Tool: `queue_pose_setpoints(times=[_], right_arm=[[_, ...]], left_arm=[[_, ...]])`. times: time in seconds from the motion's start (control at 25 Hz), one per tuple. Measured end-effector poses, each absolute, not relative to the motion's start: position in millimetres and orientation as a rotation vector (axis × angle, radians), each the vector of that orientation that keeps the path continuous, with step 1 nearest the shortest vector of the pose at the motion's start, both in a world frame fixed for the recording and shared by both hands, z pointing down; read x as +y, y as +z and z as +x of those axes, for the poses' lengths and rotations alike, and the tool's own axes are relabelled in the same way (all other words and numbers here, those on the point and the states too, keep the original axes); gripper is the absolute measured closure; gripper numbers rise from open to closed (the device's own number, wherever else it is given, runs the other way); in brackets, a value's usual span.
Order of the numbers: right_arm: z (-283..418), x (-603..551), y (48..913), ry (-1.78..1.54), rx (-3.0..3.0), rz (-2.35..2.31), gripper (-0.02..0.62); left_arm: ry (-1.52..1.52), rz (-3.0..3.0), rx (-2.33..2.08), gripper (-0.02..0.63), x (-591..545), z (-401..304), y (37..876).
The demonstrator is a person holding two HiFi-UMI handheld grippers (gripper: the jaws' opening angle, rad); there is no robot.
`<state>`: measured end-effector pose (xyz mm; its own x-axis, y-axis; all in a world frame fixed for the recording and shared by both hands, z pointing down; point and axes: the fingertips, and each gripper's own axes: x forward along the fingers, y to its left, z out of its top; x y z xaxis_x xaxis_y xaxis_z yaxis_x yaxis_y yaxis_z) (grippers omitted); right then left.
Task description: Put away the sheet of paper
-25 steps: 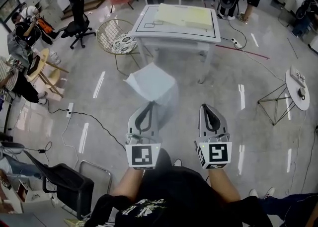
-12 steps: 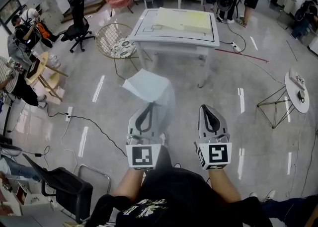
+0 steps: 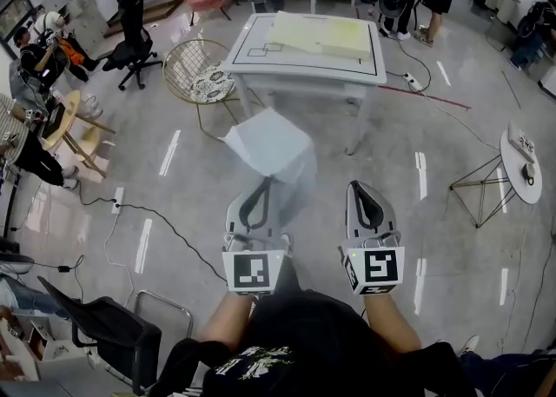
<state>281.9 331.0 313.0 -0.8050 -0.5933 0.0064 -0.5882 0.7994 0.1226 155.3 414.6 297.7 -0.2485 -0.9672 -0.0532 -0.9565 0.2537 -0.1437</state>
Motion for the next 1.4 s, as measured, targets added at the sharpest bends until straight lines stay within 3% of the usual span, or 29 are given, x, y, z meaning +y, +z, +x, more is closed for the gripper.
queue_pose_setpoints(times=[1.4], right_arm=[[153.8,213.4,300.4,-0.222,-2.898,1.089,0.598]], left_arm=[[-0.120,-1.931,2.290,0.606,284.4,23.6,292.2]])
